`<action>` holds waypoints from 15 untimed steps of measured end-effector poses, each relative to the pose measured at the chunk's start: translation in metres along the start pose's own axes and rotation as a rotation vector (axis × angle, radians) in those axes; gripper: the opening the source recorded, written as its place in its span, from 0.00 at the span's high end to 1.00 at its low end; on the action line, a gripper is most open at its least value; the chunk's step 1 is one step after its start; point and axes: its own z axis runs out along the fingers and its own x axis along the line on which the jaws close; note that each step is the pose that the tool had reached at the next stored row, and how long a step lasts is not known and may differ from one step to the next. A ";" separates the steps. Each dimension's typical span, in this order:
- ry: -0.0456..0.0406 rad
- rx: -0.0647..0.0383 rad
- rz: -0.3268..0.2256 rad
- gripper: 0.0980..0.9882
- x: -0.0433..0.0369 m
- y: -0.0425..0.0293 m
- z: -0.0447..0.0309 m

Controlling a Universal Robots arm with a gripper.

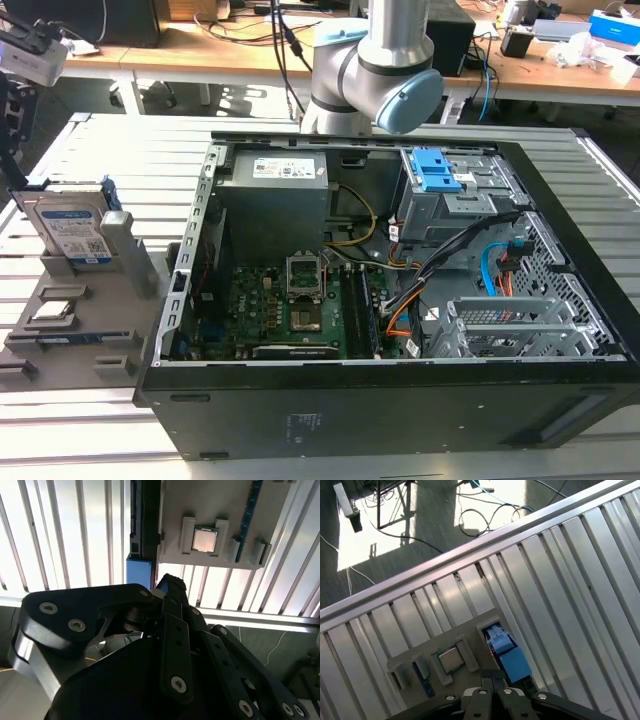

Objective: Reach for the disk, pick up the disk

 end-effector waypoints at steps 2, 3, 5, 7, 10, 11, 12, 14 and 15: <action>0.0010 0.000 -0.027 0.99 0.0000 0.0000 0.0000; 0.0016 0.000 -0.043 0.99 0.0000 0.0000 0.0000; 0.0027 0.000 -0.071 0.99 0.0000 0.0000 0.0000; 0.0036 0.000 -0.096 0.99 0.0000 0.0000 0.0000; 0.0053 0.000 -0.140 0.99 0.0000 0.0000 0.0000; 0.0061 0.000 -0.159 0.99 0.0000 0.0000 0.0000; 0.0066 0.000 -0.172 0.99 0.0000 0.0000 0.0000; 0.0076 0.000 -0.199 0.99 0.0000 0.0000 0.0000; 0.0080 0.000 -0.210 0.99 0.0000 0.0000 0.0000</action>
